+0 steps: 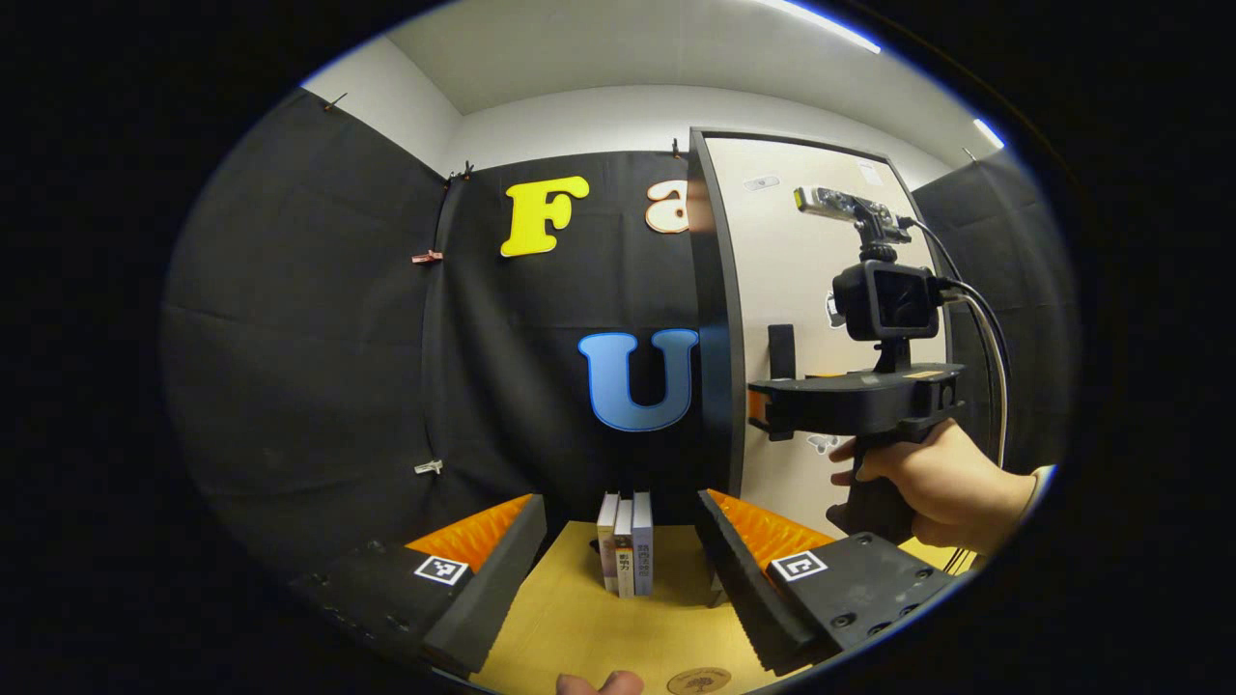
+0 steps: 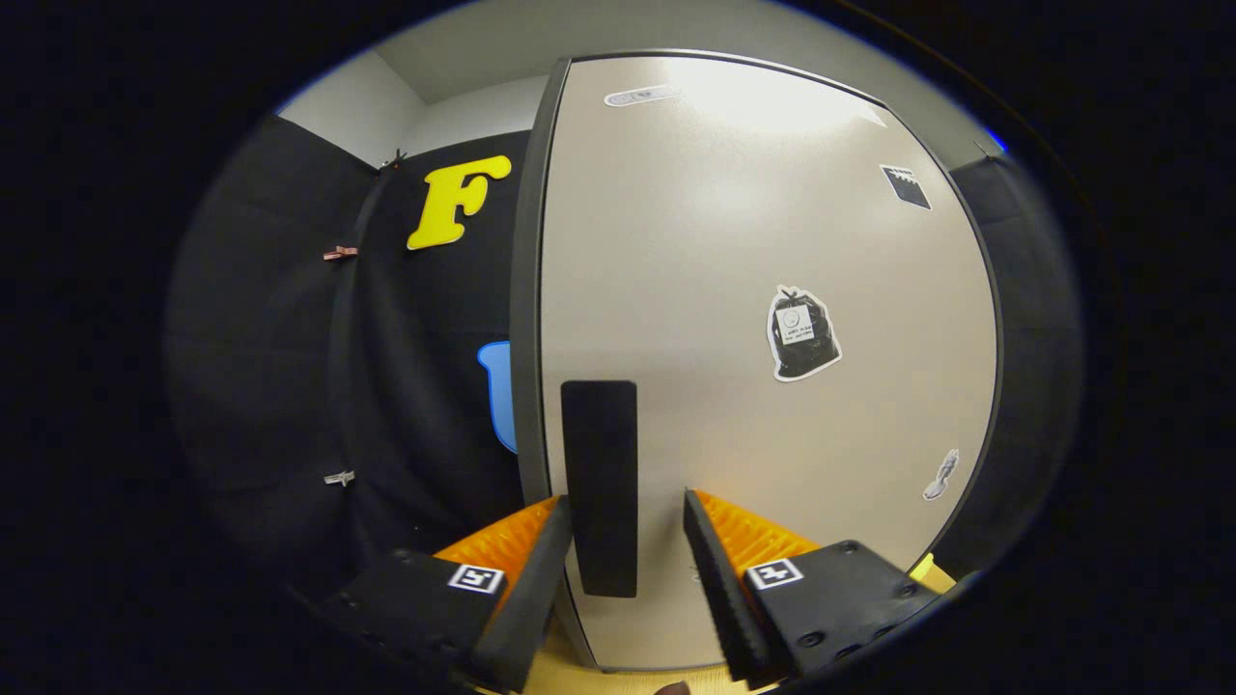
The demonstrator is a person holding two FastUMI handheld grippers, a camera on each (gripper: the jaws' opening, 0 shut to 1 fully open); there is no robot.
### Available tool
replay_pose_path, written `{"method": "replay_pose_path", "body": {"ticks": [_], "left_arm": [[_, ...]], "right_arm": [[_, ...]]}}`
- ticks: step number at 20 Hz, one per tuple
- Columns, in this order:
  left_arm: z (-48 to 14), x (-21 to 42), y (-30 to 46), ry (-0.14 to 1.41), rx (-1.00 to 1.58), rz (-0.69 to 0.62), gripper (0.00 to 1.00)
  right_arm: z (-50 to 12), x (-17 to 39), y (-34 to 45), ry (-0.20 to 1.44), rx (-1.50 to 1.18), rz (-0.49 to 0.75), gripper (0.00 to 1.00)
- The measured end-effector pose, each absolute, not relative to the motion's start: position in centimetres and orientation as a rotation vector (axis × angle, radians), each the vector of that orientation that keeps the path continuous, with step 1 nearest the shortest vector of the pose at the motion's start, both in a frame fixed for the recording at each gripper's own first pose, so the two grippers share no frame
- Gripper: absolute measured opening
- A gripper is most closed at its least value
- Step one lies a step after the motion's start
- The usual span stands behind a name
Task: Open the cabinet door with the right hand, grasp the bottle in the cabinet with the left hand and place it on the coaster, then close the cabinet door with the right hand.
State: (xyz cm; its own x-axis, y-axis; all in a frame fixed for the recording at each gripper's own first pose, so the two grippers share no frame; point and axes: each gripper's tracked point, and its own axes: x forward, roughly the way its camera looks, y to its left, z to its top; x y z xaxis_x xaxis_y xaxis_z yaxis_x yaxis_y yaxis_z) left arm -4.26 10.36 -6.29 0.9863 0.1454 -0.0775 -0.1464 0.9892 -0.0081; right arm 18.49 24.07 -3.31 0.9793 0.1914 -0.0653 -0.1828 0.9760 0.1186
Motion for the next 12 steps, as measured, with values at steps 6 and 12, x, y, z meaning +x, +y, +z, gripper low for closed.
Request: {"method": "replay_pose_path", "body": {"ticks": [6, 12], "left_arm": [[-6.2, -5.8, 11.6, 0.085, -0.026, 0.192, 0.98], [-5.0, -7.4, 10.5, 0.07, -0.03, 0.201, 0.98]], "right_arm": [[-3.5, 18.0, 24.7, 0.078, 0.113, 0.262, 0.24], [-2.8, 15.1, 24.4, 0.095, 0.15, 0.362, 0.17]]}}
